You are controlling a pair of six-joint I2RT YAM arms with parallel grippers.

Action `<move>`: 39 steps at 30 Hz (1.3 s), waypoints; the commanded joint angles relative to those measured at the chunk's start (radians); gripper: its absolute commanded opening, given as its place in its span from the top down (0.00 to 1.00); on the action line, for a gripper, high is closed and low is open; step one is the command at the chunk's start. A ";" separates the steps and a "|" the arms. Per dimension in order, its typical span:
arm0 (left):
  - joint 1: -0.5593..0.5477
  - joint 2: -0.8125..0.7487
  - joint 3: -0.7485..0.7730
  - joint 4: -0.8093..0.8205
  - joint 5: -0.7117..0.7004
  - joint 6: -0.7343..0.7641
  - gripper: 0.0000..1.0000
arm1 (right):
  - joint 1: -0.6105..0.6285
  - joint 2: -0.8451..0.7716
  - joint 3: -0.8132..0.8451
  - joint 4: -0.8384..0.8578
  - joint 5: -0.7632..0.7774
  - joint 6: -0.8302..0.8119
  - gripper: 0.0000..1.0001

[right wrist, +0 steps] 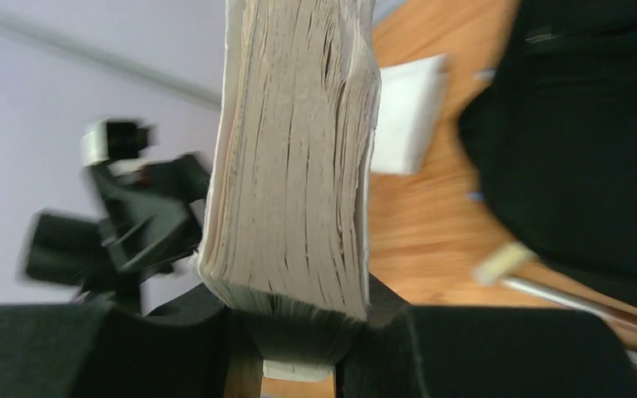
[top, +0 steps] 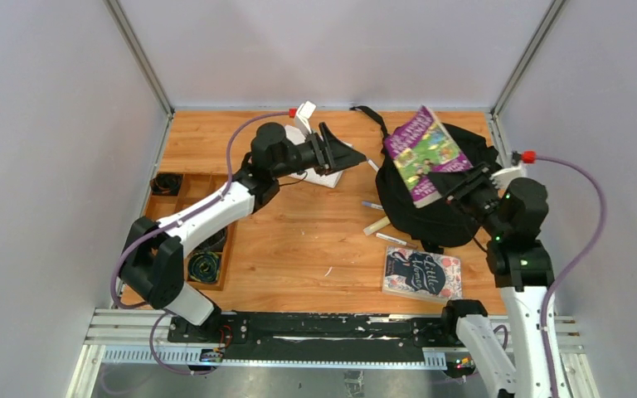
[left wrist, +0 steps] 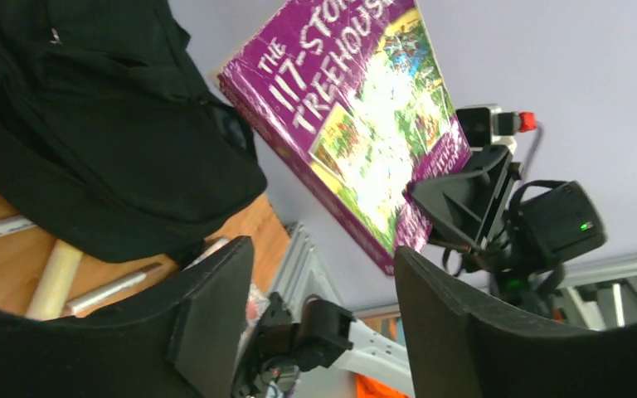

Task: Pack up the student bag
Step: Place the book in the student bag.

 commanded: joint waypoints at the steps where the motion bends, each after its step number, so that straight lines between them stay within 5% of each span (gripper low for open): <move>1: -0.009 0.047 0.157 -0.361 -0.021 0.363 0.30 | -0.195 0.015 0.132 -0.514 0.153 -0.319 1.00; 5: -0.067 0.115 0.344 -0.740 -0.168 0.660 0.26 | -0.280 0.044 0.203 -0.609 0.226 -0.429 1.00; 13: -0.271 0.270 0.577 -0.940 -0.418 1.076 0.24 | -0.301 0.072 0.378 -0.753 0.394 -0.504 1.00; 23: -0.407 0.404 0.653 -0.853 -0.470 1.425 0.27 | -0.289 0.018 0.491 -0.906 0.574 -0.511 1.00; 30: -0.533 0.405 0.529 -0.653 -0.581 1.729 0.20 | -0.280 0.000 0.525 -0.947 0.637 -0.518 1.00; 39: -0.594 0.500 0.484 -0.467 -0.775 1.840 0.14 | -0.262 0.010 0.540 -0.949 0.618 -0.511 1.00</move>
